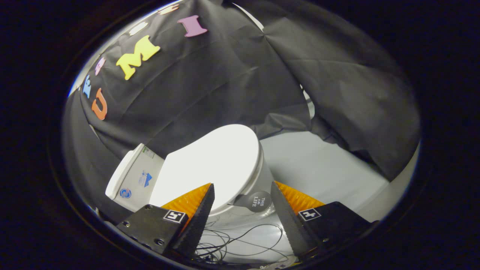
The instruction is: Open the toilet lid.
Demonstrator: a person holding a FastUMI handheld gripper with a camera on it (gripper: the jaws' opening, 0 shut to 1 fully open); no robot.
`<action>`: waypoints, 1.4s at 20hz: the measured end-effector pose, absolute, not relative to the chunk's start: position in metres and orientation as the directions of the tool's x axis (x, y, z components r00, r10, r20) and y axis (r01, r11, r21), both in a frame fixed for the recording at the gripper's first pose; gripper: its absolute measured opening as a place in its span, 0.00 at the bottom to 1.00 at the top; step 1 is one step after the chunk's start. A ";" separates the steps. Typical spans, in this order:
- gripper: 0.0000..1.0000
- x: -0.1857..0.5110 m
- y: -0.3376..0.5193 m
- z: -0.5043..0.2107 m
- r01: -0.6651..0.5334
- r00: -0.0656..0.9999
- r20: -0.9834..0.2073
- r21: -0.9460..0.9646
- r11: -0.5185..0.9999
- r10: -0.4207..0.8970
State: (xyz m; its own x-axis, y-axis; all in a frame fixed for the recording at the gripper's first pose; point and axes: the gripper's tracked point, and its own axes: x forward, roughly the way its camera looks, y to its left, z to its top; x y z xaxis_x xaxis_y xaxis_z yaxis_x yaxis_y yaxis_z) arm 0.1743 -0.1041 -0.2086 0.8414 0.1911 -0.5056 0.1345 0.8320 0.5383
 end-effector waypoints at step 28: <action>0.06 0.192 -0.095 -0.253 0.225 0.777 -0.409 0.891 0.395 0.479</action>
State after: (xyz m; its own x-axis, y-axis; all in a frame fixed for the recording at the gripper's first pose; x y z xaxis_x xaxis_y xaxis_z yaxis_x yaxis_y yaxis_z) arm 0.1917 -0.0948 -0.2529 0.7767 0.4792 -0.4087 0.2249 0.3951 0.8907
